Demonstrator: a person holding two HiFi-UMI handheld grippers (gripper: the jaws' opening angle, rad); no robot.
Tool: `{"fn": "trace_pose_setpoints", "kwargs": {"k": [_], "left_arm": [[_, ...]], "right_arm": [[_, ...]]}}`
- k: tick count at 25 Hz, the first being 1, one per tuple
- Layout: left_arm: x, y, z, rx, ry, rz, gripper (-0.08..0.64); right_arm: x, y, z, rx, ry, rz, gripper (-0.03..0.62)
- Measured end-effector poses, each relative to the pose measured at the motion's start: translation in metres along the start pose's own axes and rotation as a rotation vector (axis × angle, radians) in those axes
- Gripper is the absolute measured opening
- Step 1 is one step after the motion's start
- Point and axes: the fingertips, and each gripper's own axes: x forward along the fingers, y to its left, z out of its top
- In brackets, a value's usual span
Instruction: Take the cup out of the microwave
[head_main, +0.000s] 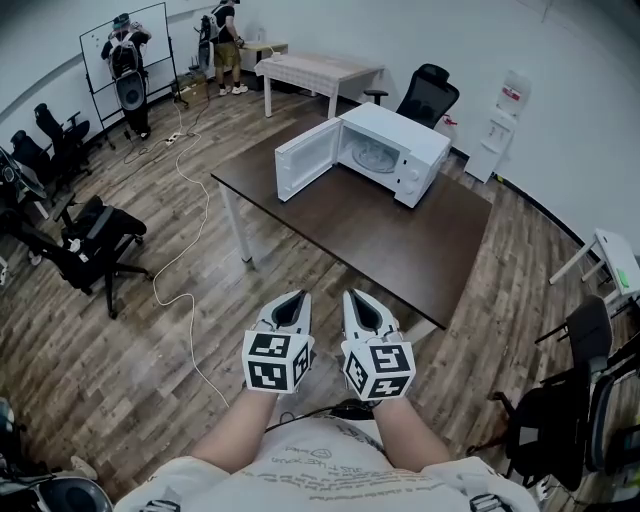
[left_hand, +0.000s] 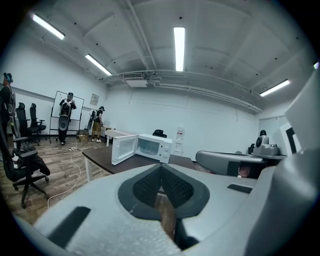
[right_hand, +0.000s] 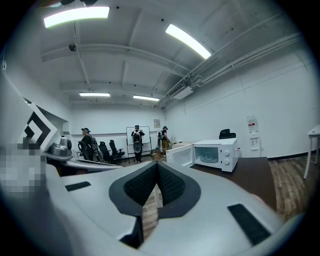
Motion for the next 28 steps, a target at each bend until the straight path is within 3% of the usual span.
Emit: {"fn": "trace_pose_setpoints", "kwargs": {"k": [10,28], "left_arm": [[0.022,0.013,-0.007,0.009,0.017,-0.014,0.014],[0.163,0.034,0.040,0.076,0.028,-0.038,0.014]], "right_arm": [[0.029,-0.003,-0.008,0.004,0.005,0.002,0.013],[0.146,-0.102,0.022,0.039,-0.025,-0.017,0.014]]}}
